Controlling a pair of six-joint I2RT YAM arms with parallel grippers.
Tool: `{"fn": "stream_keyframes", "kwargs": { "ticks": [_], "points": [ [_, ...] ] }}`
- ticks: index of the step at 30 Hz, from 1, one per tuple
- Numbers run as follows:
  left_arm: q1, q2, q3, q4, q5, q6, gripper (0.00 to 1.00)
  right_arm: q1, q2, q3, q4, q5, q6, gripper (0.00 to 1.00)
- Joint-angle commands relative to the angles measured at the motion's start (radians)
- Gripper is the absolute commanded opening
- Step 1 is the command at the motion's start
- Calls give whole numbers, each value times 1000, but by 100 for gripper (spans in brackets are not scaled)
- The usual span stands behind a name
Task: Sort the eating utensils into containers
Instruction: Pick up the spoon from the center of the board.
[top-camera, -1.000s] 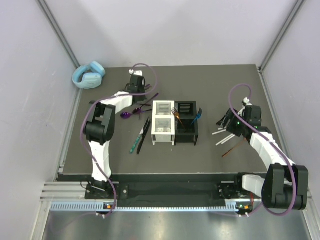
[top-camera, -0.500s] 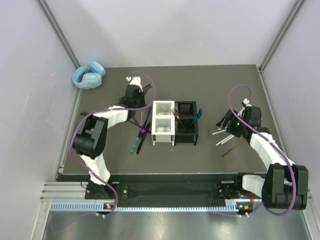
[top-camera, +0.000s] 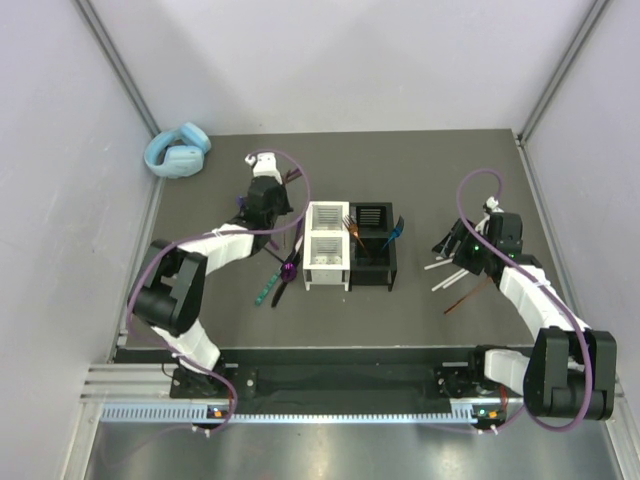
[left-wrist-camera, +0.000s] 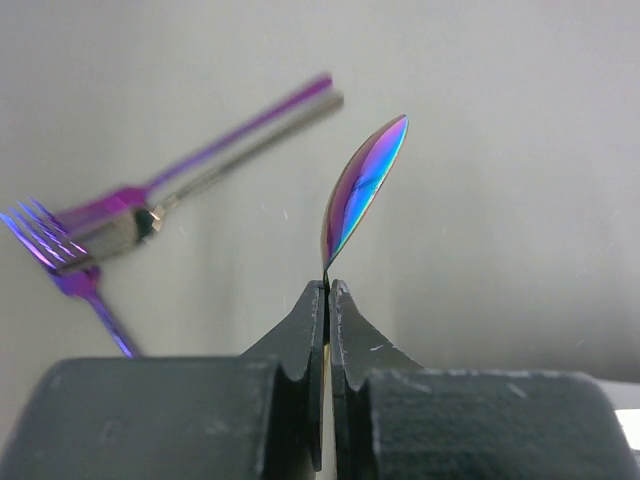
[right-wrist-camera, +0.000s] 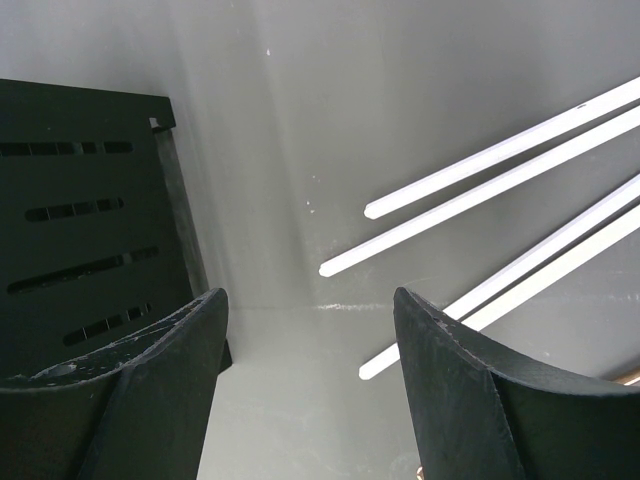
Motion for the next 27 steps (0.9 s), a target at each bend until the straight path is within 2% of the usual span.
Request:
{"fn": "stream_keyframes", "kwargs": {
  "ticks": [1, 6, 12, 16, 22, 27],
  "points": [
    [-6, -133, -10, 97, -74, 2, 0, -3, -13, 5, 31, -9, -4, 68],
    [-11, -207, -48, 119, -110, -6, 0, -3, -4, 7, 33, -13, -3, 68],
    [-12, -320, -77, 87, -77, -28, 0, -3, -4, 7, 35, -13, -4, 68],
    [-11, -473, -125, 71, -57, -66, 0, -3, -1, 7, 36, -13, -1, 68],
    [-12, -626, -119, -12, -2, -77, 0, -3, -4, 8, 47, -23, 5, 68],
    [-12, -649, -85, -93, 62, -90, 0, -3, -12, 13, 51, -25, 11, 68]
  ]
}}
